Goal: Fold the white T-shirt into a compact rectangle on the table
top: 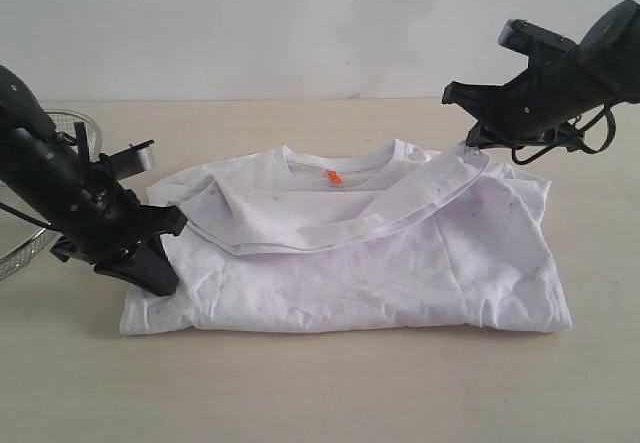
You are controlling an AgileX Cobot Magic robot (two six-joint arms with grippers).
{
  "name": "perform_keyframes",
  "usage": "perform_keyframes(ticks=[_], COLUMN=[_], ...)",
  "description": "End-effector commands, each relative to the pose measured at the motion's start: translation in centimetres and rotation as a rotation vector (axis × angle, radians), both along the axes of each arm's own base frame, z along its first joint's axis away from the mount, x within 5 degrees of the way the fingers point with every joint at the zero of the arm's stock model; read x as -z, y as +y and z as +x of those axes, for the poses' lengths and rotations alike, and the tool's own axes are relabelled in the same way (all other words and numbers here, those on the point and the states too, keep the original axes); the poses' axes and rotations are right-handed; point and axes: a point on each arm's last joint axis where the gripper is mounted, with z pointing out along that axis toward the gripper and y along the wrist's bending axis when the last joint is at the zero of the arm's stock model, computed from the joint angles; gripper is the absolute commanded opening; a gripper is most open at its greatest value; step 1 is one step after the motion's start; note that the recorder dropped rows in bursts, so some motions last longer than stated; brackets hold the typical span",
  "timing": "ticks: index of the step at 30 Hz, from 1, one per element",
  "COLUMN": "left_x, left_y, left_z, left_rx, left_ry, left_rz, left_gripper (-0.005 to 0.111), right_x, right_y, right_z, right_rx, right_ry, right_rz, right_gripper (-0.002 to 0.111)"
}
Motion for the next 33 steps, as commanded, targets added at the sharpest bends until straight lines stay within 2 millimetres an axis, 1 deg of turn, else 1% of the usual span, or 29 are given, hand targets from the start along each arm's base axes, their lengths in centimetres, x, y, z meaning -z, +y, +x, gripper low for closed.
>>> perform_keyframes(ticks=[1,5,8,10,15,16,17,18,19,21,23,24,25,26,29,30,32,33], left_x=[0.1,0.1,0.1,0.1,0.1,0.1,0.1,0.1,0.1,0.1,0.1,0.0,0.0,0.0,0.0,0.0,0.0,0.0], left_y=[0.0,0.0,0.0,0.0,0.0,0.0,0.0,0.0,0.0,0.0,0.0,-0.1,-0.1,-0.1,-0.1,-0.2,-0.2,-0.2], left_z=[-0.1,-0.1,0.0,0.0,0.0,0.0,0.1,0.1,0.1,0.1,0.1,0.1,0.1,0.1,0.1,0.1,0.0,0.0], left_rx=[-0.004,0.0,0.007,0.003,0.002,0.001,-0.001,-0.002,-0.002,-0.004,-0.005,-0.007,-0.008,-0.008,-0.015,-0.016,-0.015,-0.015], left_ry=[0.0,-0.002,-0.011,-0.013,-0.015,-0.014,-0.014,-0.014,-0.014,-0.014,-0.014,-0.014,-0.013,-0.013,-0.009,-0.008,-0.006,-0.006], left_rz=[-0.003,-0.003,-0.002,-0.004,-0.003,-0.005,-0.007,-0.008,-0.008,-0.01,-0.011,-0.013,-0.014,-0.014,-0.024,-0.026,-0.027,-0.027], left_gripper=[0.005,0.005,0.005,0.005,0.005,0.005,0.005,0.005,0.005,0.005,0.005,0.005,0.005,0.005,0.005,0.005,0.005,0.005], right_x=[-0.4,-1.2,-2.0,-2.0,-1.6,-1.4,-1.4,-1.3,-1.3,-1.3,-1.3,-1.3,-1.3,-1.3,-1.9,-2.3,-3.0,-3.4], right_y=[-1.5,-3.7,-4.9,-5.3,-5.2,-5.2,-5.2,-5.2,-5.2,-5.2,-5.2,-5.2,-5.1,-5.0,-4.7,-4.7,-5.0,-4.9], right_z=[0.1,-0.3,-0.5,-0.5,-0.4,-0.4,-0.4,-0.4,-0.4,-0.4,-0.4,-0.4,-0.5,-0.6,-1.1,-1.4,-1.9,-2.1], right_rx=[0.046,0.086,0.11,0.117,0.081,0.078,0.072,0.06,0.047,0.038,0.038,0.037,0.035,0.03,-0.042,-0.064,-0.084,-0.091], right_ry=[-0.006,-0.011,-0.03,-0.028,-0.032,-0.027,-0.028,-0.029,-0.029,-0.029,-0.029,-0.028,-0.02,-0.01,0.012,0.019,0.03,0.033], right_rz=[0.0,-0.002,-0.006,-0.007,-0.039,-0.041,-0.046,-0.056,-0.065,-0.07,-0.07,-0.069,-0.064,-0.054,-0.068,-0.076,-0.084,-0.08], right_gripper=[0.0,0.0,0.0,0.0,0.0,0.002,0.007,0.014,0.023,0.047,0.067,0.072,0.071,0.066,0.043,0.037,0.03,0.028])
